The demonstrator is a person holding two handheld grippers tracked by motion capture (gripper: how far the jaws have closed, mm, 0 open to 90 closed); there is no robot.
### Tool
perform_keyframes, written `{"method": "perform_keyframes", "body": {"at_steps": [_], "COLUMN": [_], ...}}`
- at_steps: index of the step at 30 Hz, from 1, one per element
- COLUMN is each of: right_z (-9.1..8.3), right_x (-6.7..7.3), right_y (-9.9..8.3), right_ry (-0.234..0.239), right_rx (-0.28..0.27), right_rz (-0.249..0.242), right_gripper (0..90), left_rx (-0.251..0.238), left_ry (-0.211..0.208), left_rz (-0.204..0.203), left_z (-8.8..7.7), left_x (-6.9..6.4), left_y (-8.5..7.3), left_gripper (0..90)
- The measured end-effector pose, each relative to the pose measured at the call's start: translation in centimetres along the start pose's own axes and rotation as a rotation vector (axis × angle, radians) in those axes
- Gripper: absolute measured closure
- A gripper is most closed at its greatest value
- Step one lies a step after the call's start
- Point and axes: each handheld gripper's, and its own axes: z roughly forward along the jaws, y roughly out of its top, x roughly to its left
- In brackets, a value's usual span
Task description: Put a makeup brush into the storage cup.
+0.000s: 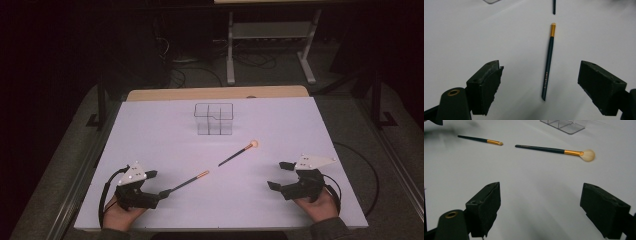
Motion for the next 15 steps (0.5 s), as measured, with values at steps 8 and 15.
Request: {"method": "perform_keyframes", "body": {"at_steps": [8, 15], "right_z": [-0.06, 0.02], "right_x": [-0.18, -0.23], "right_y": [0.0, 0.04], "right_ry": [0.006, 0.005], "right_rx": [-0.008, -0.009], "right_rz": [-0.005, 0.003], "right_gripper": [15.6, 15.6], "left_rx": [0.009, 0.0], "left_ry": [-0.001, 0.0], "left_rz": [0.0, -0.002], "left_z": [0.13, -0.32], "left_x": [-0.02, -0.07], "left_y": [-0.02, 0.18], "left_gripper": [19.0, 20.4]}}
